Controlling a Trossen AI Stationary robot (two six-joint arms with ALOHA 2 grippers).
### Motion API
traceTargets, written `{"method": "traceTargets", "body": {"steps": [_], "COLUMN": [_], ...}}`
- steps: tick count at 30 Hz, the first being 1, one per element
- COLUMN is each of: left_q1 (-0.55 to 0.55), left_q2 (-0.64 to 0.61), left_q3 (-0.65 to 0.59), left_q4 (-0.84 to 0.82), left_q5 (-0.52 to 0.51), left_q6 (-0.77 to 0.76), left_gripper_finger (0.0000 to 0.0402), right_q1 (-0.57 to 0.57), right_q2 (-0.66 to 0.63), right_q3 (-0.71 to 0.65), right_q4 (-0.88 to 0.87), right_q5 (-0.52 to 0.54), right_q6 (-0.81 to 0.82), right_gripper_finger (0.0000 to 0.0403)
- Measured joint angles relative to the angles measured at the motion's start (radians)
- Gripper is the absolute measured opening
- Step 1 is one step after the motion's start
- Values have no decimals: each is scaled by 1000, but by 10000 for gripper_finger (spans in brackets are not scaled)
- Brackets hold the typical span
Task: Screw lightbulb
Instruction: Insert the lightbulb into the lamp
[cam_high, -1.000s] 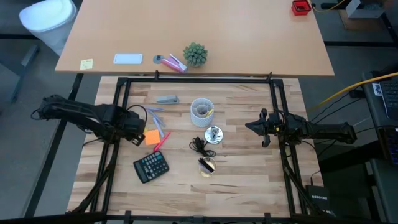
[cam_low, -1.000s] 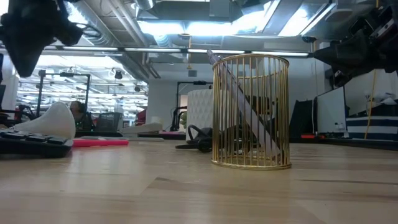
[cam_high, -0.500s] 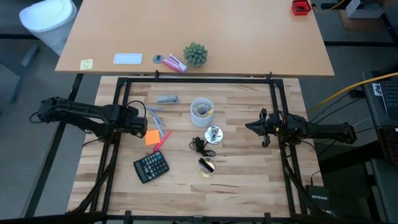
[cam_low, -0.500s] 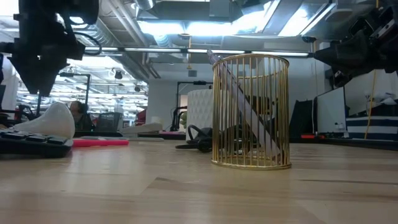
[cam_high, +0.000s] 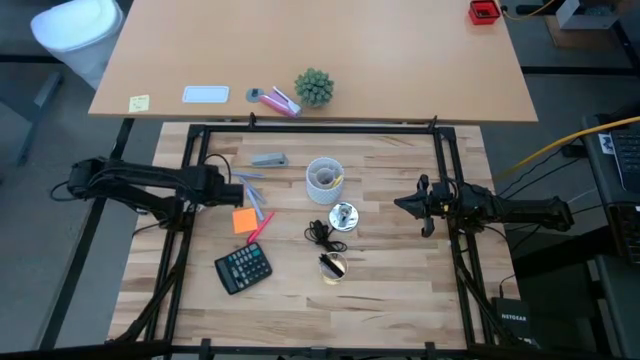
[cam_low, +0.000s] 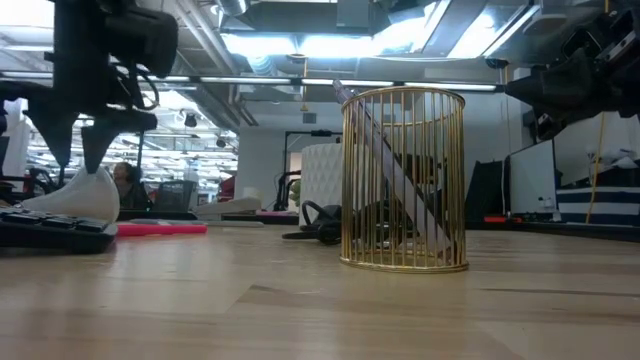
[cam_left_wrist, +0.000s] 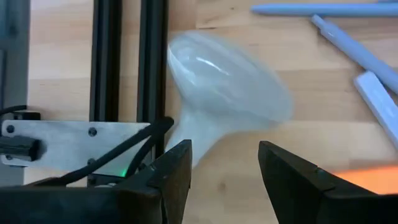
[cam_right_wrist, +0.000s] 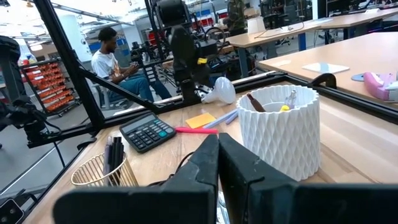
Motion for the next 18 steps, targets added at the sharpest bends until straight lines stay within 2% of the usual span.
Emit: {"method": "traceTargets", "body": {"steps": [6,18], "left_q1": [44,162], "left_q2": [95,274], "left_q3": [0,1], "left_q4": [2,41], "left_q5": [0,-1], "left_q6": [15,188], "left_gripper_finger": [178,178], "right_q1": [0,0], "right_q2": [0,0], "right_q3": [0,0], "right_q4": [-2,-6], "right_q5": [0,1], "right_q6": [-2,-3], "right_gripper_finger": [12,12]}}
